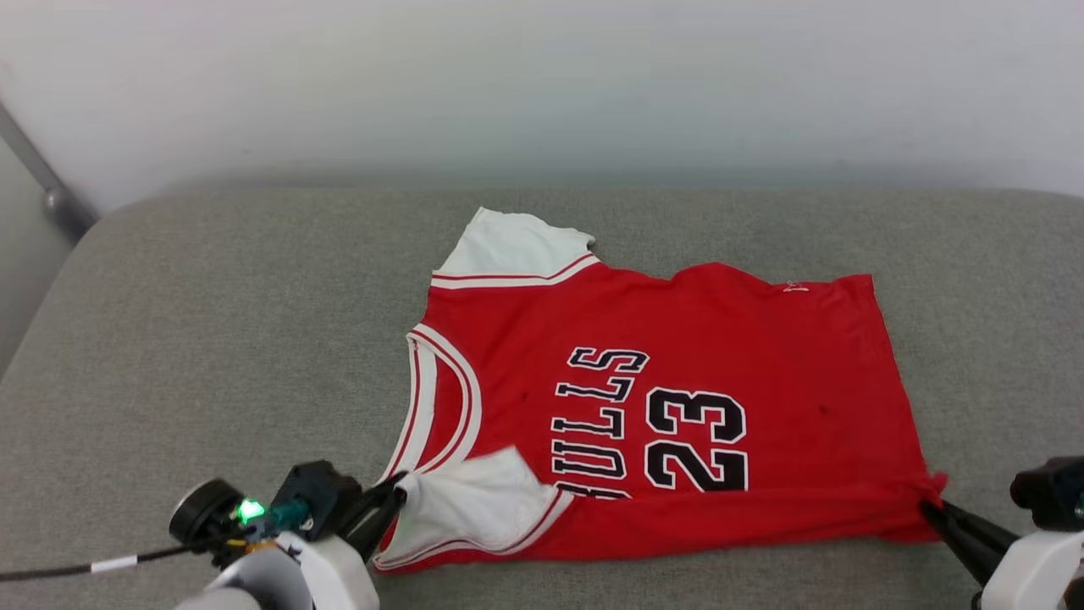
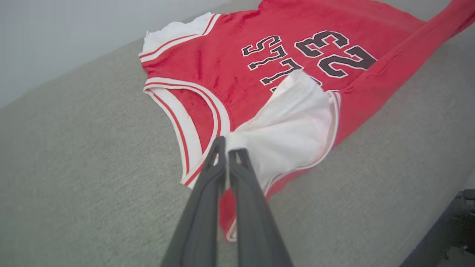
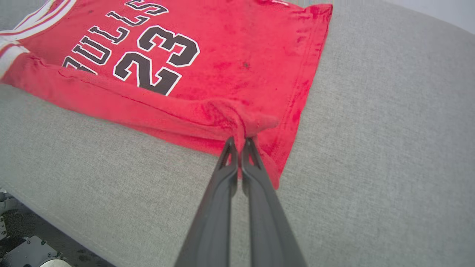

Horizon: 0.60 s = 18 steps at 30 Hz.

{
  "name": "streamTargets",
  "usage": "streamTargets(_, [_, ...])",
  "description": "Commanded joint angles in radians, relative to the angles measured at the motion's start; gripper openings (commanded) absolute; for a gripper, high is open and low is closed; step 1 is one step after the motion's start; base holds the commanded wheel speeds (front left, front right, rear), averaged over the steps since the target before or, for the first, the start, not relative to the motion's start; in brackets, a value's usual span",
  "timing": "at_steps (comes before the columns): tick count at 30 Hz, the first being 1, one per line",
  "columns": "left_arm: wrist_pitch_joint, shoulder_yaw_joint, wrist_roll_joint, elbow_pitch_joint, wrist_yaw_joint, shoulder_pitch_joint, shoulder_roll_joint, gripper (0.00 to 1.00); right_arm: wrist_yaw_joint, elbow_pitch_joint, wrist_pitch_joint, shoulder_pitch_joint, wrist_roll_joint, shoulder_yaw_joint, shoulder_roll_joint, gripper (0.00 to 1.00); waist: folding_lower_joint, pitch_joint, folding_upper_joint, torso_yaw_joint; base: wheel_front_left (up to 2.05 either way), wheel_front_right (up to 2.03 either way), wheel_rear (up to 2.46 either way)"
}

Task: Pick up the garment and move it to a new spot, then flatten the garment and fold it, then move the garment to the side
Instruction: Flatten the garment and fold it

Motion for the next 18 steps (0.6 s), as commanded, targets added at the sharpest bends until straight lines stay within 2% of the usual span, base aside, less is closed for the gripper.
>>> streamTargets(1, [0.009, 0.003, 0.011, 0.015, -0.018, -0.046, -0.010, 0.00, -0.001, -0.005, 0.002, -0.034, -0.008, -0.002, 0.009, 0.00, 0.0000, 0.034, -0.0001, -0.015, 0.00, 0.00, 0.00])
streamTargets(9, [0.018, 0.040, 0.041, 0.128, -0.091, -0.235, -0.047, 0.00, -0.001, 0.021, 0.010, -0.184, -0.014, 0.029, 0.018, 0.00, 0.0000, 0.164, -0.0001, -0.059, 0.00, 0.00, 0.00])
streamTargets(18, [0.028, 0.034, 0.047, 0.262, -0.145, -0.328, -0.090, 0.00, -0.001, 0.130, 0.028, -0.334, 0.001, 0.109, 0.031, 0.00, 0.0000, 0.260, -0.0001, -0.085, 0.00, 0.00, 0.00])
